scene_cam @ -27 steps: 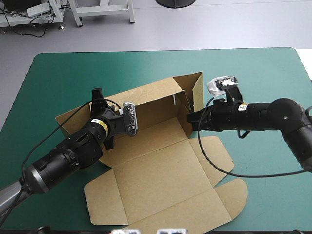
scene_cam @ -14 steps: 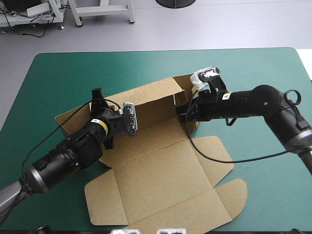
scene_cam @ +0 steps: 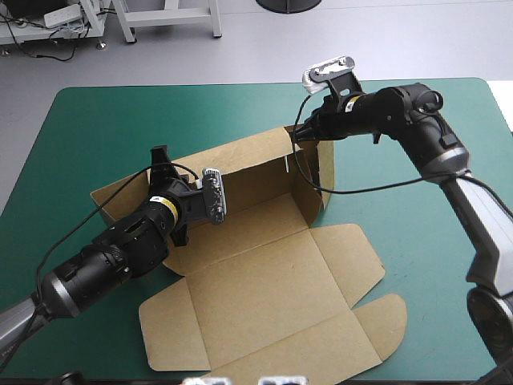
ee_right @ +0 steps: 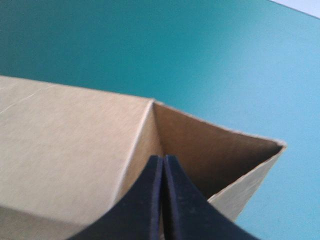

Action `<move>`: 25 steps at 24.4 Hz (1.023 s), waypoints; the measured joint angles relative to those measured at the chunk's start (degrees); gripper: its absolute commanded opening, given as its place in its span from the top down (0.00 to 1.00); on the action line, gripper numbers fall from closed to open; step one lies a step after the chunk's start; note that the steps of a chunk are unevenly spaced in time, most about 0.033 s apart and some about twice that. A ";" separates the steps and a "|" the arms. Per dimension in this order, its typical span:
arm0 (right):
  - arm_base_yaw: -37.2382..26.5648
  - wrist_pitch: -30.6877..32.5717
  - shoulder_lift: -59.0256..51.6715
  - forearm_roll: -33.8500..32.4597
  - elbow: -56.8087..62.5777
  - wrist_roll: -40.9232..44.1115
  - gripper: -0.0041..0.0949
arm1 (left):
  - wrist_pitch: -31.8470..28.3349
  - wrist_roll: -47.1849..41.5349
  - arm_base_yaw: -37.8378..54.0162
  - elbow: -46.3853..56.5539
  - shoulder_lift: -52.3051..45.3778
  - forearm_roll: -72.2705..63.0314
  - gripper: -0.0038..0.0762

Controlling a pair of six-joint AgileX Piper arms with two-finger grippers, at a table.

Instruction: Fold the box

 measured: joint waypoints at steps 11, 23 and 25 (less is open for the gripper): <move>0.00 10.76 19.98 -7.88 -27.39 4.24 0.96 | 0.00 -0.39 0.00 0.00 0.00 -0.22 0.96; 0.00 19.93 23.09 -10.58 -28.25 6.04 0.96 | 0.00 -0.39 0.00 0.00 0.00 -0.22 0.96; 0.00 19.99 22.77 -10.72 -27.27 6.52 0.96 | 0.00 -0.39 0.00 0.00 0.00 -0.28 0.96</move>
